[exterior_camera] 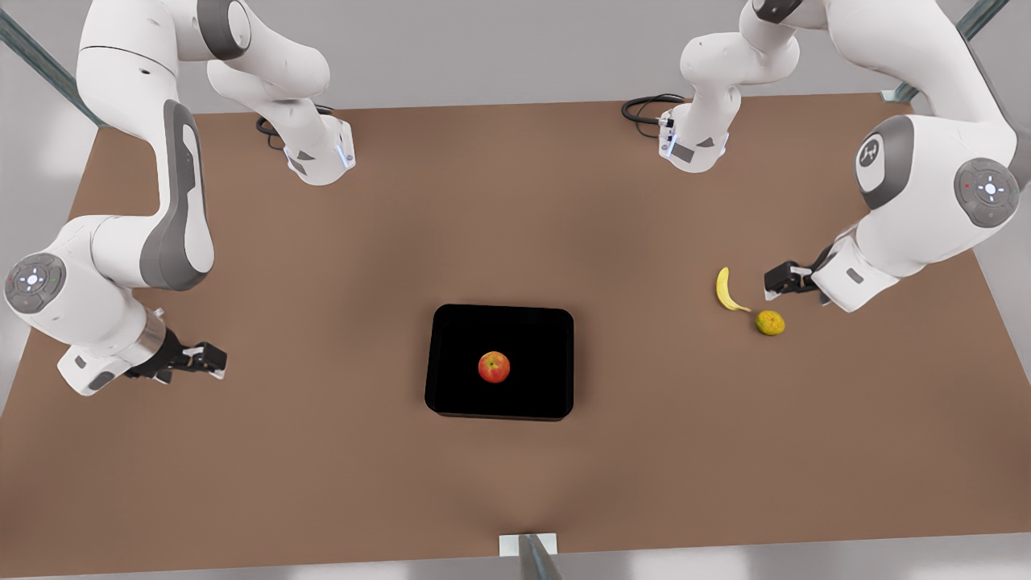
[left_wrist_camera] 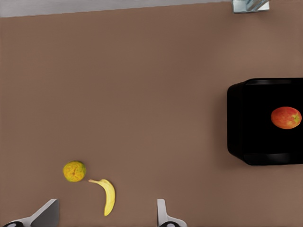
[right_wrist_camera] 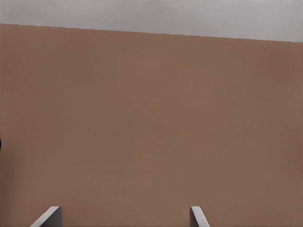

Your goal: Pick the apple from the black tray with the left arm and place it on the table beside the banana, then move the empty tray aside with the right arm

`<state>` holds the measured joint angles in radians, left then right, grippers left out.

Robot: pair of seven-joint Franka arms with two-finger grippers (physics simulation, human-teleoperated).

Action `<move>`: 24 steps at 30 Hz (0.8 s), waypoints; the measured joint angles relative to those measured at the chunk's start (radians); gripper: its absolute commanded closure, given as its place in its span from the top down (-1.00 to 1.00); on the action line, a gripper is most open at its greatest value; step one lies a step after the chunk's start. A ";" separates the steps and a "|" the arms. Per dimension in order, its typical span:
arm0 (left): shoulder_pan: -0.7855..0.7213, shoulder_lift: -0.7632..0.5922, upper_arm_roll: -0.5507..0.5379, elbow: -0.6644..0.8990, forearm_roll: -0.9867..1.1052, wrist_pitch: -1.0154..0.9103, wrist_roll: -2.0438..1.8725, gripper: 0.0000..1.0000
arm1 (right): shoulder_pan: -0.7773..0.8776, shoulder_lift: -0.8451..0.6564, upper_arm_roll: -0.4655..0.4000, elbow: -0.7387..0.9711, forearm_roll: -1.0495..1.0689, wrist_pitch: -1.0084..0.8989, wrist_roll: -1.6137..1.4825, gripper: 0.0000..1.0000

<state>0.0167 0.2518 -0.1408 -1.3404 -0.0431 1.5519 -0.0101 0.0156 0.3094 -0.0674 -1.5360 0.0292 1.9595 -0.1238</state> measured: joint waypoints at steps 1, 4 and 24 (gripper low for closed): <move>-0.001 0.002 0.000 -0.005 0.000 0.005 -0.002 1.00 | 0.000 0.000 0.000 0.000 0.000 0.007 -0.003 1.00; -0.013 0.004 0.000 -0.001 0.002 0.016 -0.006 1.00 | 0.001 0.001 0.000 0.000 -0.001 0.021 -0.012 1.00; -0.719 0.527 -0.064 0.132 0.286 0.444 -0.588 1.00 | 0.002 0.003 0.001 0.001 -0.003 0.042 -0.044 1.00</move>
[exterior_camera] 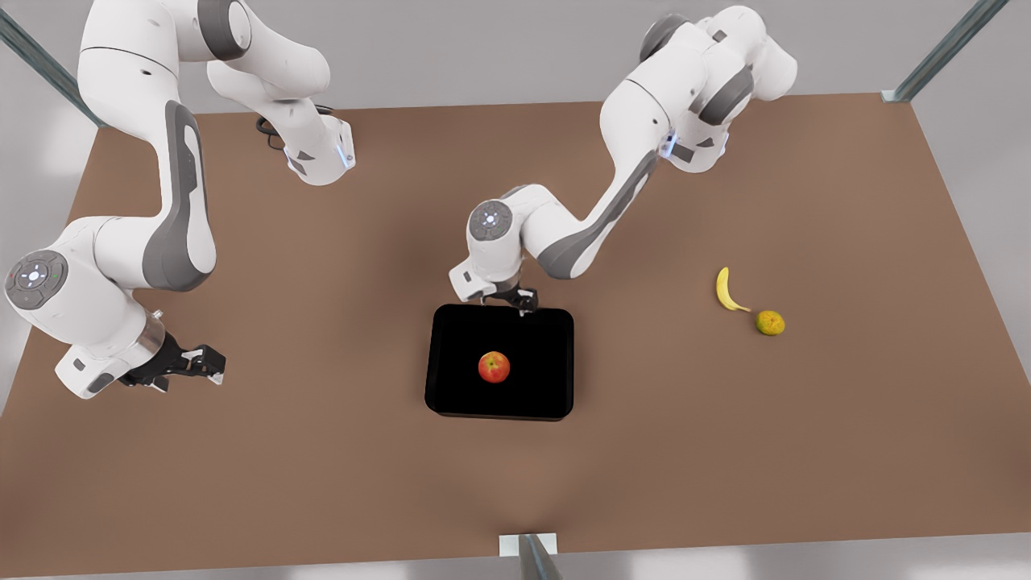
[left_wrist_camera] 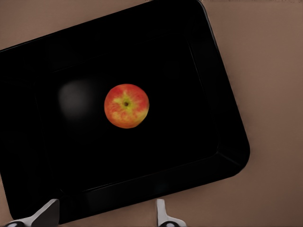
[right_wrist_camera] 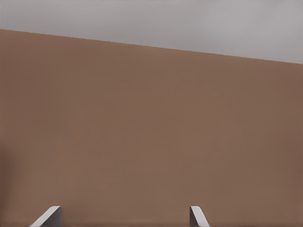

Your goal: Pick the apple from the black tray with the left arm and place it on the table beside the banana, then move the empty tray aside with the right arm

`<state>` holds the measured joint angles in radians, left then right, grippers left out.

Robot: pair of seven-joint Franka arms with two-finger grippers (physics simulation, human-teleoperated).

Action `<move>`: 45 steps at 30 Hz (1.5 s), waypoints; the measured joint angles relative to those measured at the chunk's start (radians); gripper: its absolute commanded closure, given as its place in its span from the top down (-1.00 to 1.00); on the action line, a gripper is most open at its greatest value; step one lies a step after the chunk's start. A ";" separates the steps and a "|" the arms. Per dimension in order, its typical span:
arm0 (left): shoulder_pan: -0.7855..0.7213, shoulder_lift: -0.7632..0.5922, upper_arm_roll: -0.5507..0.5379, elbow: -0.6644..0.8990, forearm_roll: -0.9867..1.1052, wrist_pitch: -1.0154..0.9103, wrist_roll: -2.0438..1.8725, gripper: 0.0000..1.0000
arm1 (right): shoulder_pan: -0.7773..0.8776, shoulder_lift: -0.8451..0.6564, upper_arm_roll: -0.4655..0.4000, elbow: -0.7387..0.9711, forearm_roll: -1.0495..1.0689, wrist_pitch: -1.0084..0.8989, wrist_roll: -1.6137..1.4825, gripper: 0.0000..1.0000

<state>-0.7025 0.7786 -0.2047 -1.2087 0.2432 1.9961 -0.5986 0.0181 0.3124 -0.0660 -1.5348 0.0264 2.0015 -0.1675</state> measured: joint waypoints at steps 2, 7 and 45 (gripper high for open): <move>-0.001 0.066 0.016 0.085 0.010 0.048 -0.062 1.00 | 0.000 0.000 0.000 0.000 0.000 0.000 -0.002 1.00; -0.001 0.182 0.058 0.180 0.022 0.142 -0.179 1.00 | 0.000 0.003 0.000 0.000 -0.001 0.001 -0.005 1.00; -0.001 0.340 0.101 0.191 0.030 0.357 -0.392 0.73 | 0.000 0.005 0.000 0.000 -0.003 0.001 -0.014 1.00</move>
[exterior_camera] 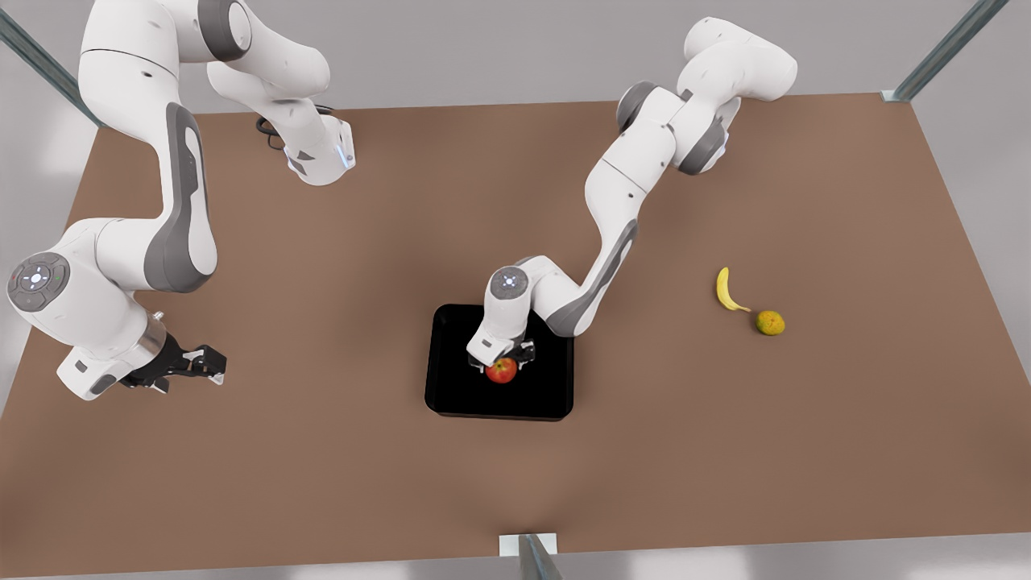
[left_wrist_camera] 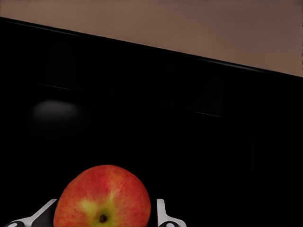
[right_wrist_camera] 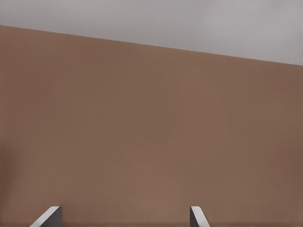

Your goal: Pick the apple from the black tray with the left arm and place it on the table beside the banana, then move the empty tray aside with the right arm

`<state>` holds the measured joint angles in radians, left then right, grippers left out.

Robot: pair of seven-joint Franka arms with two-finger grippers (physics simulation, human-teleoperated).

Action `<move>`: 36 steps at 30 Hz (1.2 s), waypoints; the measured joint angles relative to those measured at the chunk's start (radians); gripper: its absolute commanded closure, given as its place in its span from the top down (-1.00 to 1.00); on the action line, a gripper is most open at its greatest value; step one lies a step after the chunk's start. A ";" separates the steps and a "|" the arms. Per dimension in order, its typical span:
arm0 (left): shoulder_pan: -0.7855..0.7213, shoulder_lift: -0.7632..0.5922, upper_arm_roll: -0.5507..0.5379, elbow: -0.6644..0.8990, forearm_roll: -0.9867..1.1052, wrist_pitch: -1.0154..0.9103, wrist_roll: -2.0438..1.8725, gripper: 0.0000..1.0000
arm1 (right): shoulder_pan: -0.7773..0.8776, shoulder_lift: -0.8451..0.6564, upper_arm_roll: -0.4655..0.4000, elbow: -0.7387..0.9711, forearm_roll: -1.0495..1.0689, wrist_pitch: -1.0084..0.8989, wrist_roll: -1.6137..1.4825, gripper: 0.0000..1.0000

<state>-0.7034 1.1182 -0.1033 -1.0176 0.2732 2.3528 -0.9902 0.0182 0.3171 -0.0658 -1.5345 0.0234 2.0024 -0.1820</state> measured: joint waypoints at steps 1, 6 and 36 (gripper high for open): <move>0.000 0.000 0.000 0.000 0.000 0.002 -0.001 0.59 | 0.000 0.000 0.000 0.000 0.000 0.000 0.000 1.00; -0.001 -0.027 -0.006 0.000 0.001 -0.021 -0.006 0.59 | 0.000 0.000 0.000 0.000 0.000 0.000 0.000 1.00; 0.795 -0.452 -0.025 -0.693 -0.123 -0.130 0.686 1.00 | 0.178 0.100 0.357 -0.239 0.110 -0.112 0.718 1.00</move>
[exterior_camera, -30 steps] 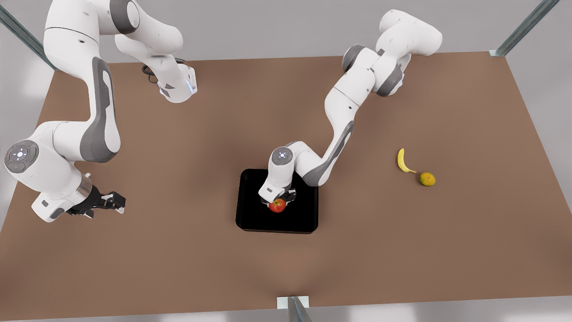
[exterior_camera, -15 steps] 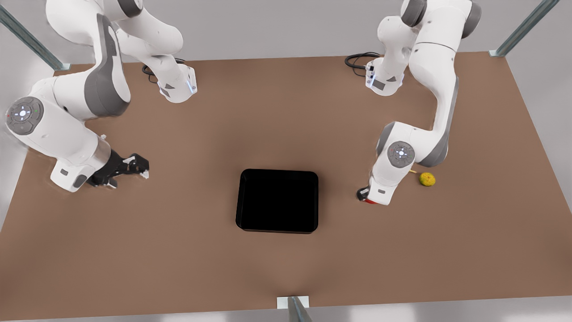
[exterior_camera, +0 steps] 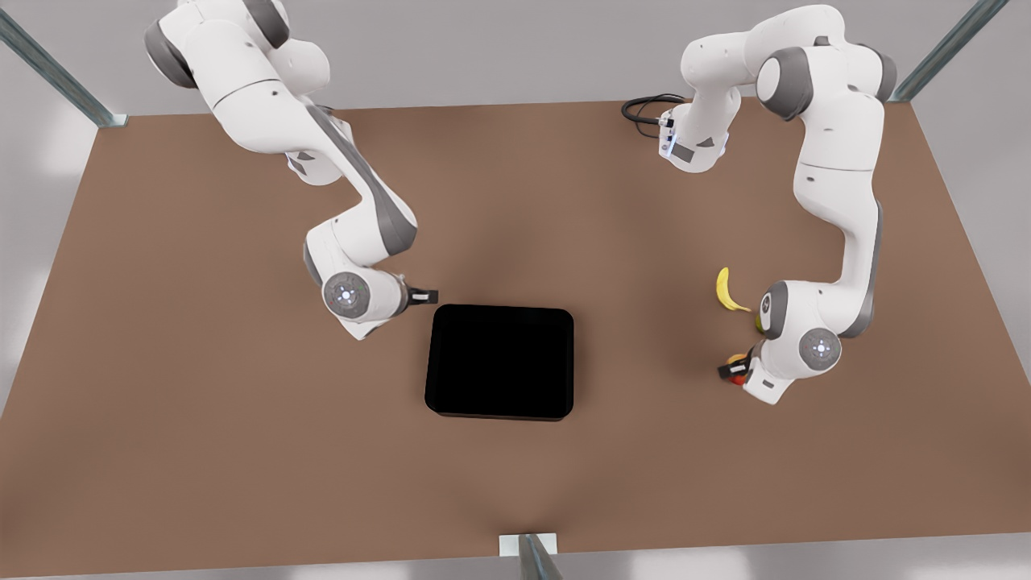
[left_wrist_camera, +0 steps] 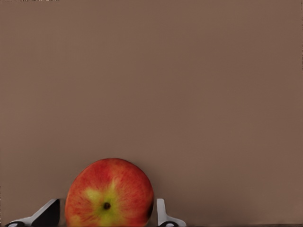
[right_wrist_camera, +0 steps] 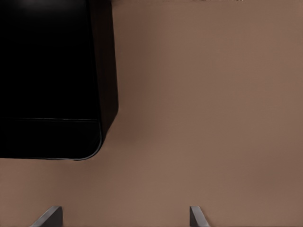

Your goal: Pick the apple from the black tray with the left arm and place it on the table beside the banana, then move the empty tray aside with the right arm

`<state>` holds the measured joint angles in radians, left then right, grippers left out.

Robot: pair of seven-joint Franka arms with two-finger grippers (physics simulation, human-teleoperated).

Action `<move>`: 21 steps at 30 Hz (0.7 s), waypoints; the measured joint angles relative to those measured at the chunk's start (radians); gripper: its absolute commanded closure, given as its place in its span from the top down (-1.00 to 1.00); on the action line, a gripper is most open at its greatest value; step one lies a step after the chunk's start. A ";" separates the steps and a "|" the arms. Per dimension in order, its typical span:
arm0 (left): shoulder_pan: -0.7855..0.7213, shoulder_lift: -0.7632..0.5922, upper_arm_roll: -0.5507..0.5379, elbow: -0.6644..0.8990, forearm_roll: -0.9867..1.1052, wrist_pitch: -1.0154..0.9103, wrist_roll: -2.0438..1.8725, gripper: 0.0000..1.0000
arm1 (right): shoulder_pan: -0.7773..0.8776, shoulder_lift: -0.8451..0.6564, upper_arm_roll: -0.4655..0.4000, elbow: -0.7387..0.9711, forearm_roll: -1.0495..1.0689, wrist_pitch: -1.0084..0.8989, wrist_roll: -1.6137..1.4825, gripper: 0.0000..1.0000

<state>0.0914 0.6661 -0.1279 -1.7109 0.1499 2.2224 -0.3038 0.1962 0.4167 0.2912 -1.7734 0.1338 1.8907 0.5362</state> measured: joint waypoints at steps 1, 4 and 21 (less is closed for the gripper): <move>0.000 -0.006 0.002 -0.006 0.001 0.004 0.020 1.00 | -0.001 0.030 -0.001 0.001 -0.009 0.033 0.033 1.00; 0.005 -0.234 0.007 -0.057 -0.015 -0.042 0.073 1.00 | -0.001 0.116 -0.002 0.004 -0.040 0.132 0.121 1.00; -0.035 -0.296 0.005 0.486 -0.195 -0.584 0.236 1.00 | 0.035 0.247 0.003 0.005 -0.111 0.415 0.421 0.93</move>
<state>0.0560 0.3702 -0.1233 -1.2254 -0.0453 1.6386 -0.0679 0.2314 0.6638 0.2943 -1.7687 0.0226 2.3061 0.9571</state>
